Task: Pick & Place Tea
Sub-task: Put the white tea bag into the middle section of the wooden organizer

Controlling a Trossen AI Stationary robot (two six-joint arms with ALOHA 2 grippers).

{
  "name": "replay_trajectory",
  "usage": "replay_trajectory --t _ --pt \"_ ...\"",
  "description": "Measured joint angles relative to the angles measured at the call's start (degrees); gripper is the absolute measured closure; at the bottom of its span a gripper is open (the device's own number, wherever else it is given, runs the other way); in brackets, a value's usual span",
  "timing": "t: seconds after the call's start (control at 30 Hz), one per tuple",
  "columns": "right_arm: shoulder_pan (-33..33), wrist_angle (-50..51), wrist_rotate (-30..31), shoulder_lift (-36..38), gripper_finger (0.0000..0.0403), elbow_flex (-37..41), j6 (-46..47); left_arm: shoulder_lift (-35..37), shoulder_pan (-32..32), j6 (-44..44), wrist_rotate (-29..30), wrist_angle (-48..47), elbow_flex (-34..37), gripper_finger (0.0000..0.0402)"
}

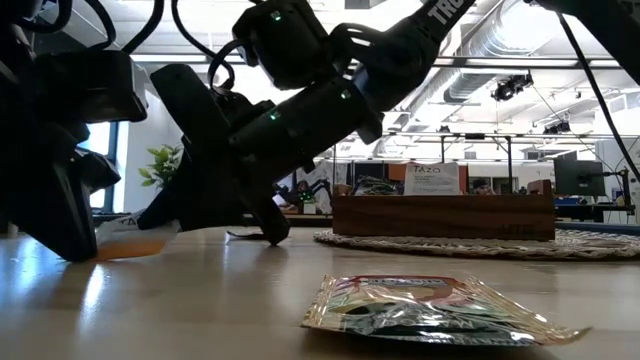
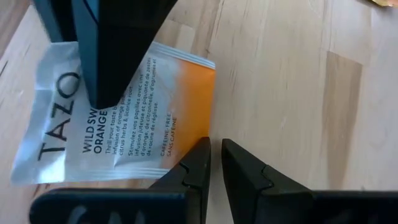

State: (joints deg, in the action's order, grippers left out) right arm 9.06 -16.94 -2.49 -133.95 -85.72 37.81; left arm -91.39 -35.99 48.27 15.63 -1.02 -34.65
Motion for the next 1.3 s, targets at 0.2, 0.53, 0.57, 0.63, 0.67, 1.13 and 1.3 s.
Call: replay_trajectory --t 0.2,0.53,0.57,0.63,0.67,1.13,1.3 --pt "-1.0 0.5 -0.6 0.0 0.0391 0.0 -3.9 0.0 0.0 0.0 0.2 0.0 0.0 0.0358" --pt "-3.4 15.3 4.6 9.3 0.0394 0.1 -12.5 0.0 0.2 -0.1 2.6 -0.1 0.0 0.0358" --pt "-3.4 18.2 8.0 11.2 0.0393 0.1 -14.0 0.0 0.2 0.0 2.6 -0.1 0.0 0.0358" --pt "-3.1 27.1 16.3 15.6 0.0397 0.0 -16.2 0.0 0.1 0.0 2.7 -0.1 0.0 0.0358" --pt "-2.7 31.7 20.7 17.9 0.0399 0.0 -16.9 0.0 0.1 0.0 2.7 -0.2 0.0 0.0358" --pt "8.6 67.9 50.2 36.3 0.04 15.2 19.5 0.0 0.0 -1.7 4.2 -0.3 0.0 0.0358" --pt "7.1 65.2 49.5 36.7 0.0399 21.2 21.0 0.0 0.0 -1.5 4.2 -0.2 0.0 0.0358"
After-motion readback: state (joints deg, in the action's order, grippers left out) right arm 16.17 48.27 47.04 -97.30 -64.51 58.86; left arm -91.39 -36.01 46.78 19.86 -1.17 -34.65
